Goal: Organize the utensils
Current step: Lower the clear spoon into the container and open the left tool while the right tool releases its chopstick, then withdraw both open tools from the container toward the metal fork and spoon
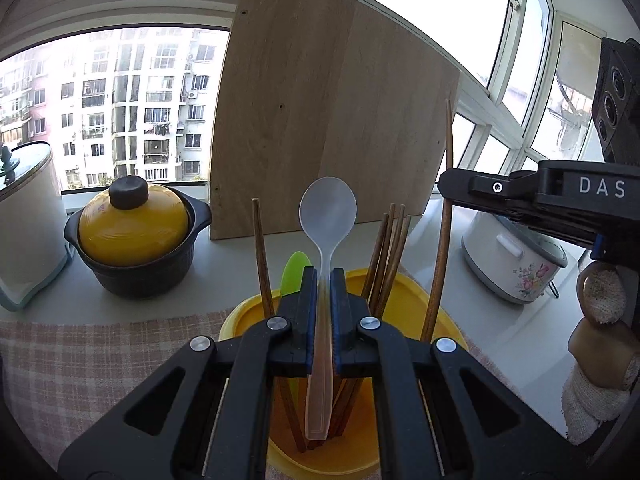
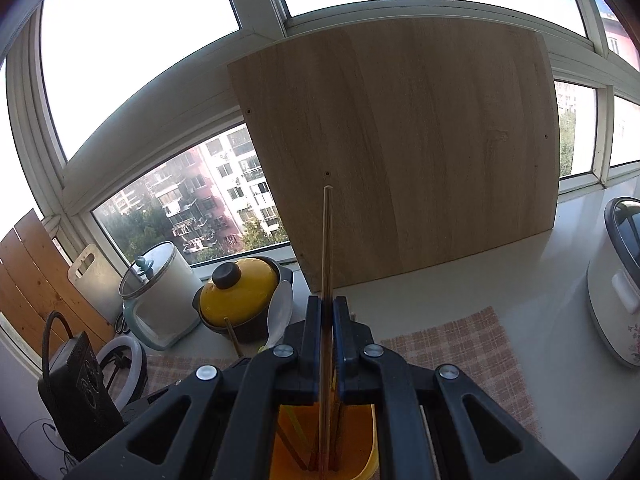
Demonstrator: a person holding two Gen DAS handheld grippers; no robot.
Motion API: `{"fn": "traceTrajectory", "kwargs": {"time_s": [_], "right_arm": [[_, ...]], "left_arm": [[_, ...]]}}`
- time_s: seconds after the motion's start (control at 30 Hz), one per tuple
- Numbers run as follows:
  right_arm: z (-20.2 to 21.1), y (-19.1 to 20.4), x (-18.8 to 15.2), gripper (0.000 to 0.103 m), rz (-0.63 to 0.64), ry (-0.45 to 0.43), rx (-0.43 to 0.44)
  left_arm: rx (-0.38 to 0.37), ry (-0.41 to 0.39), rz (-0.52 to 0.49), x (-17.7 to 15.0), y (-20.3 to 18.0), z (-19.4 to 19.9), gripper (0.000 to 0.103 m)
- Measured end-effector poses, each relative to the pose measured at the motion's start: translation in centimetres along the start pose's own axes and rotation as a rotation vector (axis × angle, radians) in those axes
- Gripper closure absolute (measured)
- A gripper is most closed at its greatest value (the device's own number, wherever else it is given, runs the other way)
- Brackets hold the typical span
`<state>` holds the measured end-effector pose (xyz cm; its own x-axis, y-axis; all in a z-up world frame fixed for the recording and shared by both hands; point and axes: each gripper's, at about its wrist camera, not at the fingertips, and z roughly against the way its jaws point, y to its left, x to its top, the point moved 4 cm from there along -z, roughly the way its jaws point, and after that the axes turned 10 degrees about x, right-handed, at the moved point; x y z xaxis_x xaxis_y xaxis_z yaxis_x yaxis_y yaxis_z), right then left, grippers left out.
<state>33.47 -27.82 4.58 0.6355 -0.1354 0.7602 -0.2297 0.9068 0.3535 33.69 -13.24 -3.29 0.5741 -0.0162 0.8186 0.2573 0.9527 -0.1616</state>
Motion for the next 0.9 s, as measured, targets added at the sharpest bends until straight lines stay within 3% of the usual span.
{"fn": "traceTrajectory", "kwargs": {"time_s": [0.47,0.9], "right_arm": [[-0.4,-0.1,-2.8,0.099,0.018,0.064,0.001],[1.1,-0.1,-5.1,0.086,0.028,0.093,0.017]], "left_arm": [[-0.016,0.067,-0.035,-1.1,-0.1,0.3,0.099],[0.000,0.050,-0.041,-2.2,2.0,3.9,0.099]]}}
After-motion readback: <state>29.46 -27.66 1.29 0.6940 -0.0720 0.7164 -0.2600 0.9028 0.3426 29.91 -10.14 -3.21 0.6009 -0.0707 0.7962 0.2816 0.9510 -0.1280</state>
